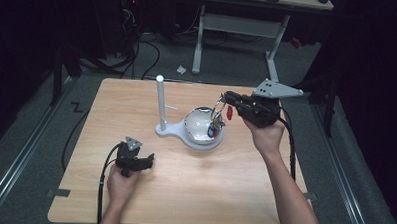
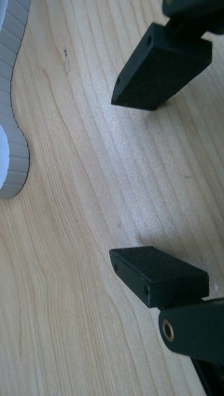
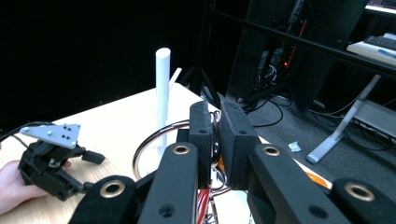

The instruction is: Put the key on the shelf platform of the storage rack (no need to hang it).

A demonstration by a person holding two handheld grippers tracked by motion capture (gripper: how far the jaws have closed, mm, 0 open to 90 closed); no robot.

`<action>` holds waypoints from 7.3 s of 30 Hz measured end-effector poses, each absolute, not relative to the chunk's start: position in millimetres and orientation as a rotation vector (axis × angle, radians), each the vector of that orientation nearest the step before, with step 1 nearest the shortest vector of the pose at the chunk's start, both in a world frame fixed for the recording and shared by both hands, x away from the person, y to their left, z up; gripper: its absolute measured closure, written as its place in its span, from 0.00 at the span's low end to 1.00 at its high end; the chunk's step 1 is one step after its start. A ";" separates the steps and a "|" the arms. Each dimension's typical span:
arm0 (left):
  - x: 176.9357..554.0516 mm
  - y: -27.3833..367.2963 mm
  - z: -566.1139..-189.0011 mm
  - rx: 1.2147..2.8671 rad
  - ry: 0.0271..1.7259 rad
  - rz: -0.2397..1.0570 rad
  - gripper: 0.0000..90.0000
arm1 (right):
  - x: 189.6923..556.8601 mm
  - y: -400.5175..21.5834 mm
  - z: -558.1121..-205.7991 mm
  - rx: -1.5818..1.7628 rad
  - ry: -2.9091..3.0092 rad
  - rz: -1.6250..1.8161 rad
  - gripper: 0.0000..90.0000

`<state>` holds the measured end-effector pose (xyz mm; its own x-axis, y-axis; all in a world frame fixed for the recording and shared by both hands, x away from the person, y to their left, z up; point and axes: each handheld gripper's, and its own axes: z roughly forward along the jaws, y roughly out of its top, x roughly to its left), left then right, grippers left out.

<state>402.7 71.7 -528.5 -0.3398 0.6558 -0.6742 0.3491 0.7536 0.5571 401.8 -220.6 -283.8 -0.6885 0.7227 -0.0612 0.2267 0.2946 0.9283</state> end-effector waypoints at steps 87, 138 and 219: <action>404.5 69.7 -528.0 0.734 1.972 0.391 0.25 | 464.5 -198.7 -451.2 1.174 2.405 1.067 0.97; 403.1 71.0 -528.5 0.761 1.958 0.388 0.25 | 428.3 -234.6 -407.7 1.208 2.243 1.098 0.54; 403.7 70.8 -528.4 0.754 1.963 0.393 0.25 | 326.8 -303.7 -460.4 1.445 2.137 1.272 0.55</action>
<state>403.7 70.8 -528.4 -0.3469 0.6521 -0.6741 0.3424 0.7572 0.5563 326.8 -303.7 -460.4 -0.4692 0.8493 0.2419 0.6174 0.1197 0.7775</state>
